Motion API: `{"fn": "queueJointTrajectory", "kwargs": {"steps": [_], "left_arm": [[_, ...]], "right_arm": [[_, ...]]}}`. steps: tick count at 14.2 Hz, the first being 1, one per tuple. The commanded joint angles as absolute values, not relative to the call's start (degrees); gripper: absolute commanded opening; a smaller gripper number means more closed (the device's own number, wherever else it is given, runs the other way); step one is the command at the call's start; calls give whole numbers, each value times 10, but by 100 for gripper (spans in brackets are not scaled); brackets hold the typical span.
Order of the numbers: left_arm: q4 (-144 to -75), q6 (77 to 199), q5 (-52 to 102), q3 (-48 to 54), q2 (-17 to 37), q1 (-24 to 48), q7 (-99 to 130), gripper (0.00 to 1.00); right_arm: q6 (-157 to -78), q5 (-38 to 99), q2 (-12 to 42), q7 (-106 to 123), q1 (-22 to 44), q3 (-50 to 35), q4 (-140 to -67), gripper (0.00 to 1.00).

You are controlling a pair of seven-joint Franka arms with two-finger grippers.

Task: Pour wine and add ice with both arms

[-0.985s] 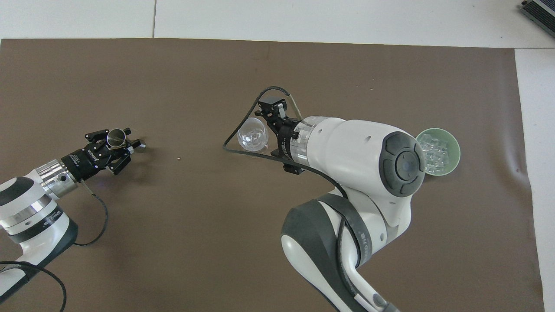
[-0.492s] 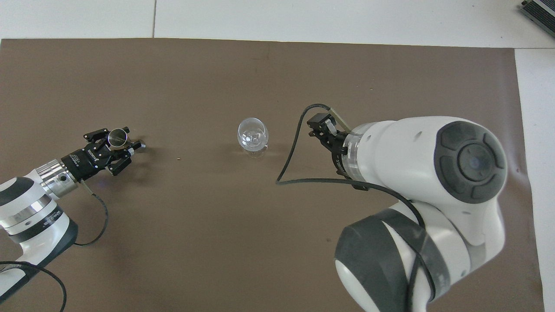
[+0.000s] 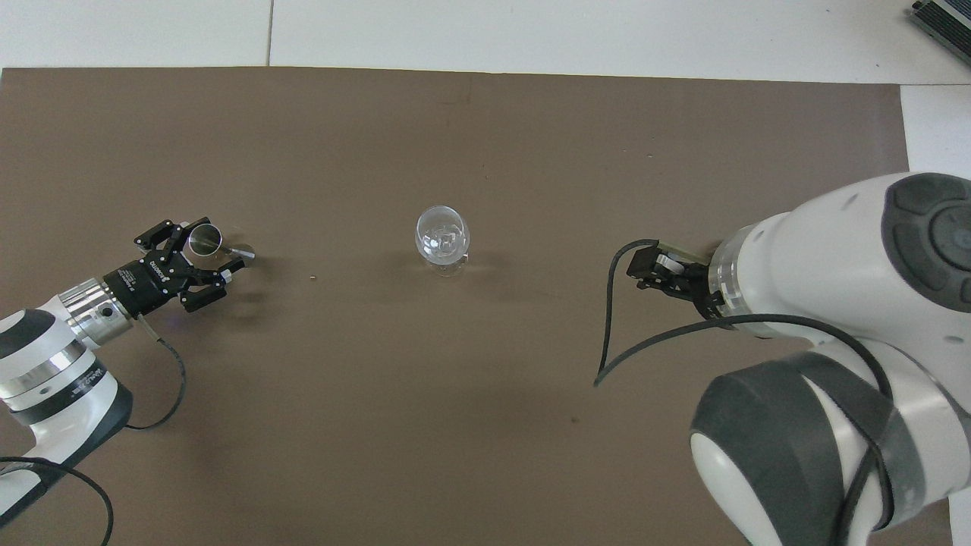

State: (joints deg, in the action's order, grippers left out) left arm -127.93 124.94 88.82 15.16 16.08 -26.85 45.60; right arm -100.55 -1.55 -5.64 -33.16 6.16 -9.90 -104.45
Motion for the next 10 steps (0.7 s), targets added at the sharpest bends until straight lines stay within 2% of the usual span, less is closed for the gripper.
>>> {"fn": "queueJointTrajectory", "kwargs": {"steps": [1, 4, 6, 10], "left_arm": [[-1276, 1237, 812, 149, 130, -281, 454, 100], [-1266, 1241, 697, 149, 96, -281, 452, 100], [-1251, 1241, 613, 149, 75, -282, 452, 100], [-1188, 1211, 442, 149, 52, -286, 452, 100]], "right_arm": [[-1000, -25, -74, -222, 15, -99, -1042, 100], [-996, -23, -76, -183, 11, -56, -1019, 100], [-963, -20, -65, -156, 7, -35, -978, 100], [-924, -14, -46, -147, 4, -11, -908, 100]]}}
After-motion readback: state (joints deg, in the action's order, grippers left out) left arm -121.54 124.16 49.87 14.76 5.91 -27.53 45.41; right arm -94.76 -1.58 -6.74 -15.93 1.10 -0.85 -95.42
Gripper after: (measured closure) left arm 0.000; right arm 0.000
